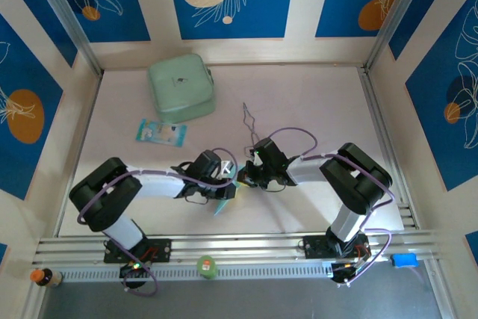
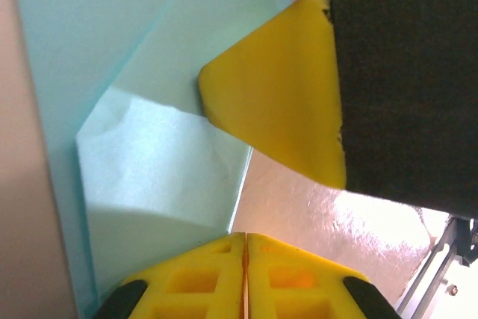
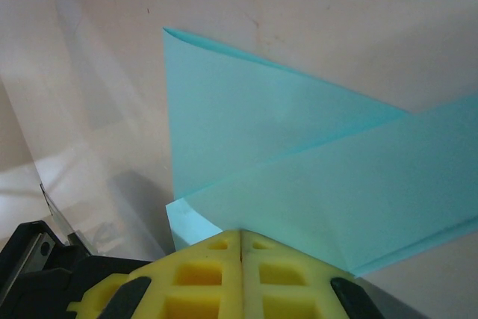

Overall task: Fold a paper plane with a square sheet of paper (pick it up from the middle)
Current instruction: Perform the fifth fold on the wing at the bottom-center of the table.

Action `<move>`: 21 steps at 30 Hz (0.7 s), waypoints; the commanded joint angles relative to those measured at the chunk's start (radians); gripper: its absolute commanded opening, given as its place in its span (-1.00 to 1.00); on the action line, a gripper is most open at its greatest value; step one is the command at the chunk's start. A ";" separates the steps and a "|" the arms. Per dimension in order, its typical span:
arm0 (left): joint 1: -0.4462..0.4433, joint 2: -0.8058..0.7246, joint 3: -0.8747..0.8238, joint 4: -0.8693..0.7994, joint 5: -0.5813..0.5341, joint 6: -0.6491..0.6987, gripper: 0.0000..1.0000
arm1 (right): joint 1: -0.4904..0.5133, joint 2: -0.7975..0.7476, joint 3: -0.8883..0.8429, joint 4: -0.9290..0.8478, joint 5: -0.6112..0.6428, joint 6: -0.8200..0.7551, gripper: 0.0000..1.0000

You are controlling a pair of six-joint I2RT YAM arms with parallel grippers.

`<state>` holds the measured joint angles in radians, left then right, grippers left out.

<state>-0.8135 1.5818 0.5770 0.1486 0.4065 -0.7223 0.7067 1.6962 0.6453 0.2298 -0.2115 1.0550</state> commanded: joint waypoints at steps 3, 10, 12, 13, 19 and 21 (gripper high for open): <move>0.006 -0.073 -0.088 -0.119 -0.007 0.035 -0.78 | -0.010 0.010 -0.032 -0.108 0.064 -0.010 -0.95; 0.006 -0.176 -0.119 -0.207 -0.002 0.046 -0.71 | -0.010 0.016 -0.032 -0.105 0.063 -0.009 -0.95; 0.006 -0.206 -0.134 -0.261 -0.031 0.044 -0.73 | -0.010 0.014 -0.031 -0.105 0.062 -0.010 -0.95; 0.006 -0.219 -0.143 -0.269 -0.034 0.042 -0.76 | -0.010 0.012 -0.031 -0.105 0.062 -0.010 -0.95; 0.007 -0.371 -0.177 -0.250 -0.080 0.005 -0.79 | -0.010 0.004 -0.012 -0.102 0.035 -0.033 -0.94; 0.007 -0.423 -0.180 -0.233 -0.108 -0.003 -0.73 | -0.009 0.002 -0.002 -0.105 0.031 -0.039 -0.94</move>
<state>-0.8135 1.2190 0.4019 -0.0708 0.3515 -0.7097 0.7063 1.6962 0.6479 0.2237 -0.2176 1.0435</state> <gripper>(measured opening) 0.127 0.042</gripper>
